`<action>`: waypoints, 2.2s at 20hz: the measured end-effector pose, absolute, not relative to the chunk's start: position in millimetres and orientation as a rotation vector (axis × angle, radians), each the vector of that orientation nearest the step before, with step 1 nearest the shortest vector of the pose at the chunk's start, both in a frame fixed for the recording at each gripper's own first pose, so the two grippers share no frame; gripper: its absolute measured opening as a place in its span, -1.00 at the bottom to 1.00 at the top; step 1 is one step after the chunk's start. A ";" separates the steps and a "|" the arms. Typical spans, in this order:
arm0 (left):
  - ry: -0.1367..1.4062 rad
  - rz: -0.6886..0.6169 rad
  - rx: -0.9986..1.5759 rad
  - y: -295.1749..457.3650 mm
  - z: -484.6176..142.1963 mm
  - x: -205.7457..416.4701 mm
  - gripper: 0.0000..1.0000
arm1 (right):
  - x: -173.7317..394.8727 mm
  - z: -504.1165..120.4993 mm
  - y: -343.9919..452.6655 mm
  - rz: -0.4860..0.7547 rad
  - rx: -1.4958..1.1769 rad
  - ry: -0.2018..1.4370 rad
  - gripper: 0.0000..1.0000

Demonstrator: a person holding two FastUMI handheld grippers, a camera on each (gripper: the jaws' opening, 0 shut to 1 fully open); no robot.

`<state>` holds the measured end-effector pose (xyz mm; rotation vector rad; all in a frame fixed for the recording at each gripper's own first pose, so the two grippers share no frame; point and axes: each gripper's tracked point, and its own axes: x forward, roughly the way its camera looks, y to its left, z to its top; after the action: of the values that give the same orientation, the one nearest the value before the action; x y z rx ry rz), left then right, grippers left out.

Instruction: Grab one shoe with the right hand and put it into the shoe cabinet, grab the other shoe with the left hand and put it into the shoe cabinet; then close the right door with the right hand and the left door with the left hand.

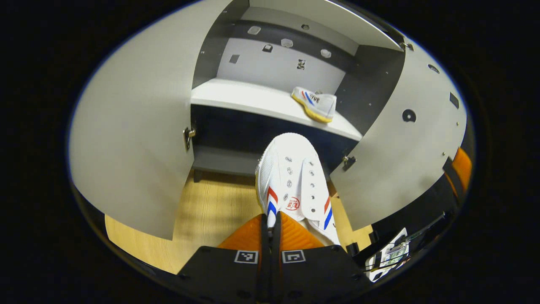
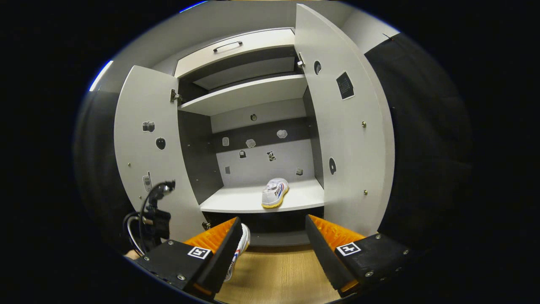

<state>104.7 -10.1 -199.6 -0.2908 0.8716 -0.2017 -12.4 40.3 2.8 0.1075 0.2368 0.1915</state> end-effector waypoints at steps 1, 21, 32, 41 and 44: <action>0.843 -0.208 -0.283 -10.7 -185.7 117.8 -0.87 | -15.0 4.6 38.5 0.190 0.106 0.233 0.85; 0.896 -0.063 -0.279 6.8 -187.2 393.0 -0.88 | -13.6 24.0 -2.4 0.122 0.089 0.170 0.85; 0.817 -0.023 -0.151 23.4 -189.0 416.3 0.62 | -16.6 30.3 -9.9 0.128 0.090 0.152 0.85; 0.476 -0.063 -0.124 17.7 -71.3 345.3 0.95 | -24.4 64.6 -58.6 0.055 0.038 0.088 0.85; 0.328 -0.091 -0.102 21.6 -25.0 302.9 0.94 | -22.5 71.9 -95.5 -0.021 0.023 0.069 0.85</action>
<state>302.9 21.6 -25.0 -0.1016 0.3281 -0.0911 -22.5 -95.5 71.9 0.0226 0.0689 -0.0214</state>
